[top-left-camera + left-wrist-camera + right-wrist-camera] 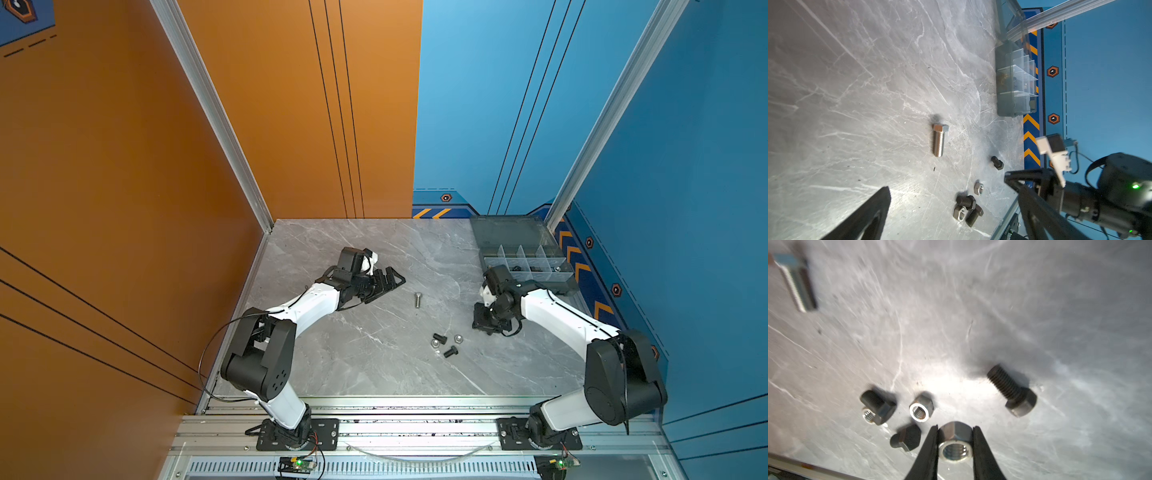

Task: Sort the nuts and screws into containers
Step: 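Lift the silver hex nut with the right gripper and carry it to the box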

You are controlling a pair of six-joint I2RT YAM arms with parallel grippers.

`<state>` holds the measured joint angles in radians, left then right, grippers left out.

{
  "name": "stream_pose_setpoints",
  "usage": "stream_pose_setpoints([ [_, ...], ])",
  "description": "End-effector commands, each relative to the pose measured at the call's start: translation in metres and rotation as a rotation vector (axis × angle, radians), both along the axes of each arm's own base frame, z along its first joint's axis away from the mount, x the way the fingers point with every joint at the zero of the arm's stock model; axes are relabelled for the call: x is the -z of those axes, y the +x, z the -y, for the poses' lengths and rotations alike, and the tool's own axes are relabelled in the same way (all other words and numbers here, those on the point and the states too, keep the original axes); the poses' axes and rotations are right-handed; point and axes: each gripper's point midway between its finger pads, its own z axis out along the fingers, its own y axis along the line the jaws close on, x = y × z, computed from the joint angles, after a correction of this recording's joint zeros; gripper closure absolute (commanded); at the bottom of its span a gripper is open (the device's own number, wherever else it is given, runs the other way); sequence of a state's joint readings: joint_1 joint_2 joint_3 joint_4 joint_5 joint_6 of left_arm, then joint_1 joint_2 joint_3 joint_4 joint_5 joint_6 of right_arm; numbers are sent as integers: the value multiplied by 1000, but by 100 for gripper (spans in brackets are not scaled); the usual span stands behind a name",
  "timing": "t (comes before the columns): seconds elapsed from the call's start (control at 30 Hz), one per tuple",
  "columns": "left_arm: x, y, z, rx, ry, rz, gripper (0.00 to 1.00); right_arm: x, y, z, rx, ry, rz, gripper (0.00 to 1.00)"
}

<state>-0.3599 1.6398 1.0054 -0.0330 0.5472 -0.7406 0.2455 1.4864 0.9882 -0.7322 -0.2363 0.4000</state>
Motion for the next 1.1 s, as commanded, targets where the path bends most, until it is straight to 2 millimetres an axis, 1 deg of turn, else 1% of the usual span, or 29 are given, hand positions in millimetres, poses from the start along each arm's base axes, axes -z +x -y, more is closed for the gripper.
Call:
stream_pose_setpoints([
  [0.0, 1, -3, -3, 6, -3, 12, 2, -27, 25, 23, 54, 48, 60, 97],
  [0.27, 1, -3, -2, 6, -14, 16, 2, -81, 90, 116, 302, 112, 181, 98],
  [0.33, 1, -2, -2, 6, -16, 16, 2, -91, 103, 141, 365, 102, 210, 98],
  [0.4, 1, -1, -2, 7, -19, 15, 2, -98, 116, 167, 437, 96, 230, 98],
  [0.47, 2, -1, -1, 5, -19, 11, 2, -99, 128, 196, 515, 79, 239, 98],
  [0.57, 1, 1, -1, 3, -20, 13, 2, -100, 142, 231, 607, 24, 250, 99],
  [0.67, 0, 2, -1, 1, -21, 12, 2, -96, 158, 255, 666, 4, 254, 98],
  [0.8, -4, 4, 0, -3, -25, 10, 2, -85, 174, 279, 727, -25, 245, 99],
  [0.83, -4, 5, 0, -5, -24, 9, 2, -85, 180, 285, 737, -36, 252, 99],
  [0.9, -5, 6, -1, -8, -20, -1, 2, -78, 189, 290, 747, -42, 246, 99],
  [0.93, -2, 4, -1, -4, -15, -14, 2, -75, 192, 292, 752, -41, 241, 99],
  [0.97, -14, 10, 2, 1, -24, 10, 2, -70, 194, 294, 755, -44, 234, 99],
  [1.0, -16, 11, 3, 7, -19, 8, 2, -72, 194, 296, 758, -51, 237, 99],
  [1.03, -17, 11, 3, 9, -13, 4, 2, -56, 196, 297, 760, -55, 207, 99],
  [1.07, -19, 12, 2, 11, -8, 7, 2, -52, 196, 299, 763, -63, 199, 99],
])
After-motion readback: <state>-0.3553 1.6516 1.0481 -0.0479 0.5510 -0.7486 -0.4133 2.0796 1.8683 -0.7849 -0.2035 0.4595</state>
